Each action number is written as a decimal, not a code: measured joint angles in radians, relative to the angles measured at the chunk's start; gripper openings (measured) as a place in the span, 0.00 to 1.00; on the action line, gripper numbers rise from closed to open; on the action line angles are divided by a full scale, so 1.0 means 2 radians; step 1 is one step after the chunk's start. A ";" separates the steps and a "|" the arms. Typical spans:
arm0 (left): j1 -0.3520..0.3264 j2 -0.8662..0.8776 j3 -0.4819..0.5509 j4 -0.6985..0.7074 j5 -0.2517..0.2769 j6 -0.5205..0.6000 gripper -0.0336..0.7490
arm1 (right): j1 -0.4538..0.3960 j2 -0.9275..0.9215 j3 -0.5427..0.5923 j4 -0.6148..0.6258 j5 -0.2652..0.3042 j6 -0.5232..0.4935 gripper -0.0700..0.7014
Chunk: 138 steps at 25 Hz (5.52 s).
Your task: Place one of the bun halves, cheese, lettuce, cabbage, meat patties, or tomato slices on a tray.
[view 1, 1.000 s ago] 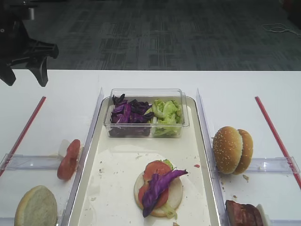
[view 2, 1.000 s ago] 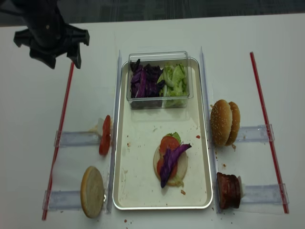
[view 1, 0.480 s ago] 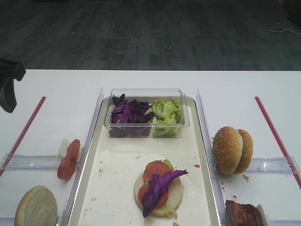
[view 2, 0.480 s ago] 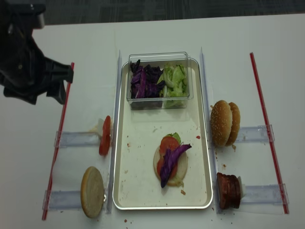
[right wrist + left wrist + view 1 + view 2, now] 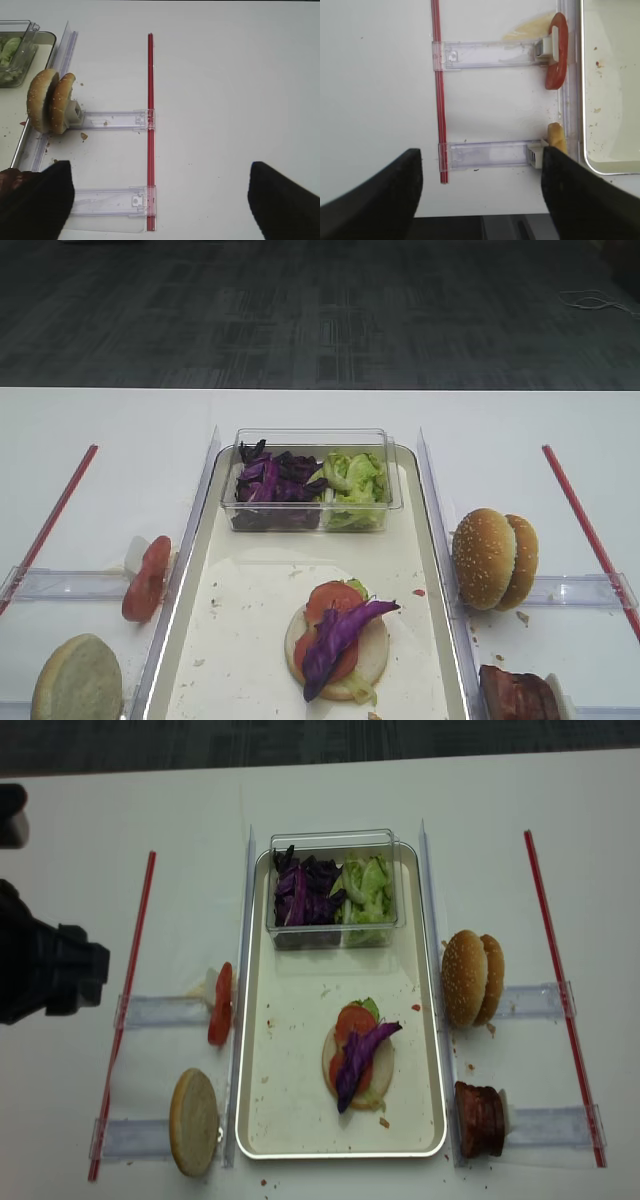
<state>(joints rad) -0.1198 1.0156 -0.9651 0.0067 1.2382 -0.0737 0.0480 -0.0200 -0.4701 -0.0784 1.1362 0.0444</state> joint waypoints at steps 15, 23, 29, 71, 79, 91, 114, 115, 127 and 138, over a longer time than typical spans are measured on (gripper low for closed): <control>0.000 -0.228 0.091 0.011 0.010 0.006 0.65 | 0.000 0.000 0.000 0.000 0.000 0.000 0.99; 0.000 -0.339 0.137 0.012 0.014 0.008 0.65 | 0.000 0.000 0.000 0.000 0.000 0.000 0.99; 0.000 -0.433 0.155 0.012 0.016 0.008 0.65 | 0.000 0.000 0.000 0.000 0.000 0.000 0.99; 0.000 -0.518 0.239 0.030 -0.022 0.028 0.65 | 0.000 0.000 0.000 0.000 0.000 -0.001 0.99; 0.000 -0.518 0.239 0.030 -0.023 0.028 0.65 | 0.000 0.000 0.000 0.000 0.000 -0.001 0.99; 0.000 -0.518 0.239 0.030 -0.023 0.027 0.65 | 0.000 0.000 0.000 0.000 0.000 -0.001 0.99; 0.005 -0.518 0.239 0.030 -0.023 0.025 0.65 | 0.000 0.000 0.000 0.000 0.000 0.003 0.99; 0.009 -0.518 0.239 0.030 -0.023 0.025 0.65 | 0.000 0.000 0.000 0.000 0.000 0.003 0.99; 0.029 -0.518 0.239 0.030 -0.023 0.016 0.65 | 0.000 0.000 0.000 0.000 0.000 0.003 0.99; 0.029 -0.518 0.239 0.030 -0.023 0.015 0.65 | 0.000 0.000 0.000 0.000 0.000 0.002 0.99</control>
<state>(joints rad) -0.0622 -0.0198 -0.4866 0.0674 1.1913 -0.0427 0.0480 -0.0200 -0.4701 -0.0784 1.1362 0.0485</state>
